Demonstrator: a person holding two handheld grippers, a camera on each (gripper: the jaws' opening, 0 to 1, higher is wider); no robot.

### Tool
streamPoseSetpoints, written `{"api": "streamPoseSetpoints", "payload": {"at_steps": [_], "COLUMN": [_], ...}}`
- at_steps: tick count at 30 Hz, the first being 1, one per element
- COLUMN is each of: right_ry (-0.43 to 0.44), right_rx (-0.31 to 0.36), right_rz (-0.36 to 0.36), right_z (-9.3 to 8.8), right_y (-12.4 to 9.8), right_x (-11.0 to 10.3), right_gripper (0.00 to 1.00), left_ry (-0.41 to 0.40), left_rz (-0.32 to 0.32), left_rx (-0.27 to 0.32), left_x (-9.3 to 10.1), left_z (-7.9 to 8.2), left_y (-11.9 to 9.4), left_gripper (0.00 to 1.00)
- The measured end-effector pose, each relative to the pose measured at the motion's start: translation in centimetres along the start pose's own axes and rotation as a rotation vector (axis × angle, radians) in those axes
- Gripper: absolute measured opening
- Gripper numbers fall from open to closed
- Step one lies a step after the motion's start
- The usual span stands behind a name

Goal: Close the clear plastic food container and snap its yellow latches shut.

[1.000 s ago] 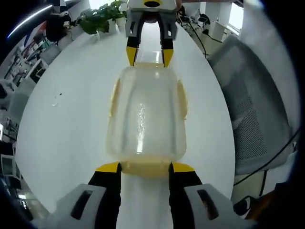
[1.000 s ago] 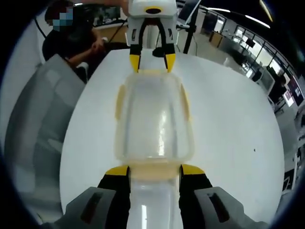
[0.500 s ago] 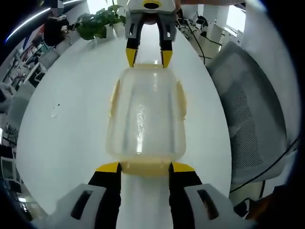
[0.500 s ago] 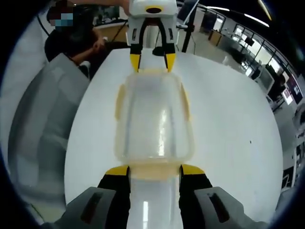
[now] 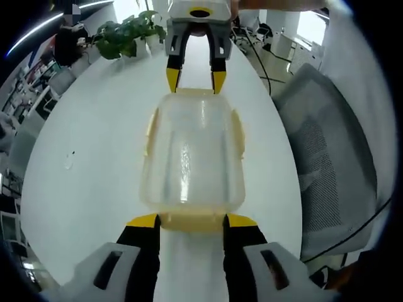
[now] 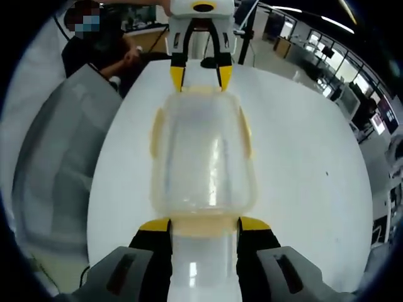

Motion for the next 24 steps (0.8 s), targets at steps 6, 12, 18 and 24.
{"api": "streamPoseSetpoints", "payload": {"at_steps": [6, 12, 18, 24], "right_ry": [-0.002, -0.002, -0.001, 0.001], "right_rx": [-0.001, -0.007, -0.012, -0.018], "right_rz": [0.004, 0.006, 0.01, 0.008], "right_z": [-1.1, -2.1, -3.1, -4.1], "right_y": [-0.7, -1.2, -1.8, -2.6], "right_x": [-0.1, -0.2, -0.4, -0.4], "right_gripper": [0.38, 0.38, 0.38, 0.38], "left_ry": [-0.004, -0.007, -0.009, -0.003], "left_rz": [-0.002, -0.003, -0.01, -0.012], "left_rx": [0.006, 0.013, 0.018, 0.028], "left_x": [0.3, 0.5, 0.6, 0.6], "left_z": [1.2, 2.1, 3.0, 4.2], "left_y": [0.5, 1.1, 1.9, 2.4], "left_gripper": [0.38, 0.38, 0.38, 0.38]}}
Point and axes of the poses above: the point that each gripper's makers call its tool centre point, and the gripper's own axes: y roughly forward along the fingers, x roughly to its right, z roughly out of its top, the point moved 8 cm from there along -y, roughly backward along the fingers, and after that the axes turned 4 degrees about x, right-handed, at the moved point
